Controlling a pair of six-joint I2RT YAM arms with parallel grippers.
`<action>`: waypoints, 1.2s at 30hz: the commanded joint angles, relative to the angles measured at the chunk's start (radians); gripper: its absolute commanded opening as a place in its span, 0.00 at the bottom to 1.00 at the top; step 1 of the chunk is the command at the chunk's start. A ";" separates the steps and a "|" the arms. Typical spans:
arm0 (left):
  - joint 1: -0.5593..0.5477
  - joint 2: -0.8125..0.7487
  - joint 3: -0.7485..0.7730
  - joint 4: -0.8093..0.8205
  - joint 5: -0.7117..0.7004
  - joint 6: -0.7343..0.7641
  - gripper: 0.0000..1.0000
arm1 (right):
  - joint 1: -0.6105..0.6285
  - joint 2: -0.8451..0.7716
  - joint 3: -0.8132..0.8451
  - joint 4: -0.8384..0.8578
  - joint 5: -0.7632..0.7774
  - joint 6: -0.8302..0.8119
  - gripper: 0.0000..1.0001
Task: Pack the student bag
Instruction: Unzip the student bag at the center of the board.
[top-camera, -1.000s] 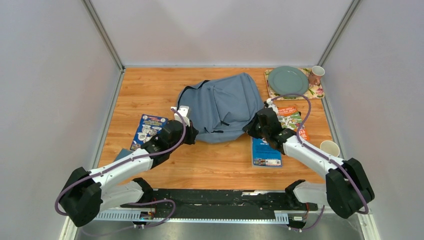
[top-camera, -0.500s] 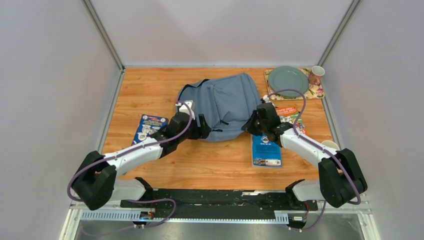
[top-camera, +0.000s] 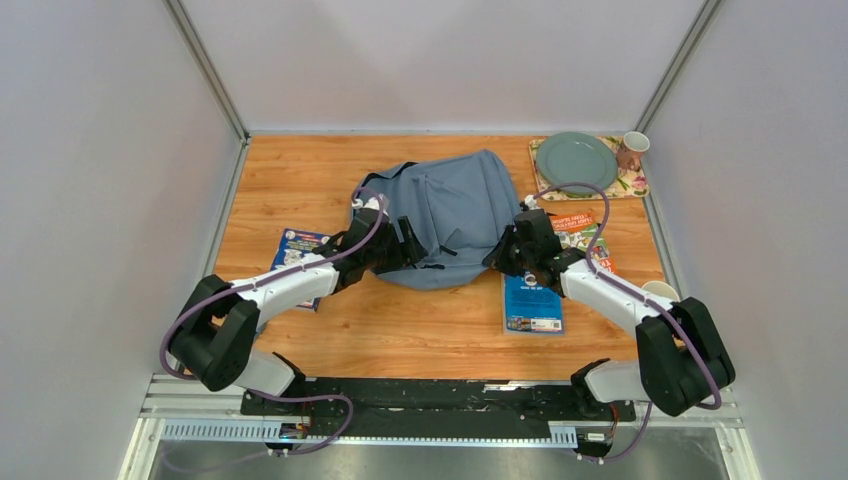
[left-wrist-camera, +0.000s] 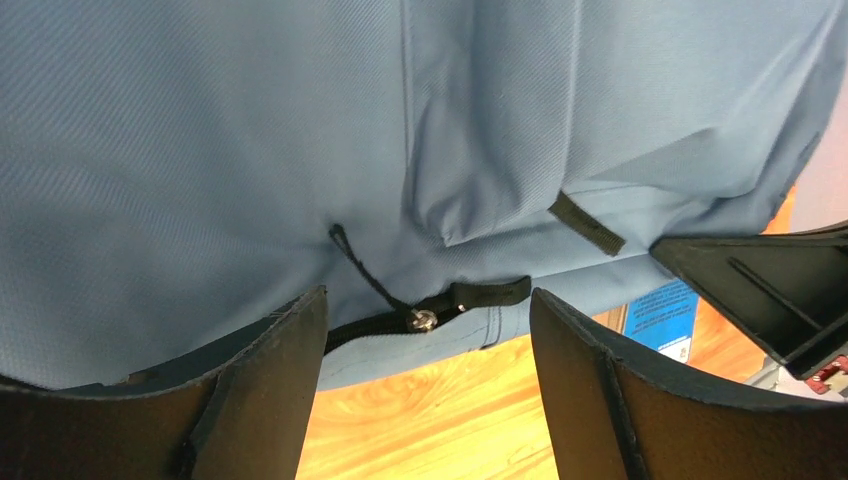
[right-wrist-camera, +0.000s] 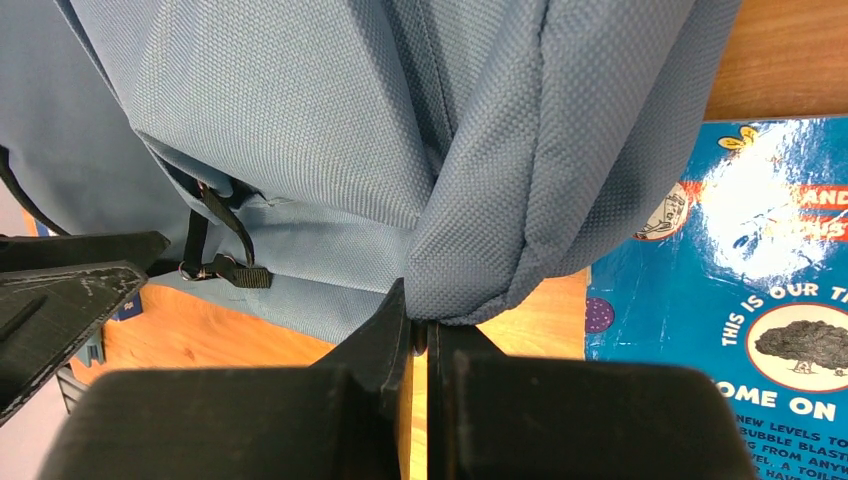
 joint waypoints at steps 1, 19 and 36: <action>0.000 -0.013 0.021 -0.108 0.004 -0.073 0.81 | 0.011 -0.037 -0.011 -0.002 -0.014 -0.041 0.00; -0.011 0.092 -0.078 0.051 0.127 -0.211 0.71 | 0.073 -0.058 -0.080 0.056 0.017 -0.086 0.00; -0.010 0.159 -0.044 0.053 0.139 -0.117 0.16 | 0.091 -0.061 -0.067 0.036 0.081 -0.071 0.00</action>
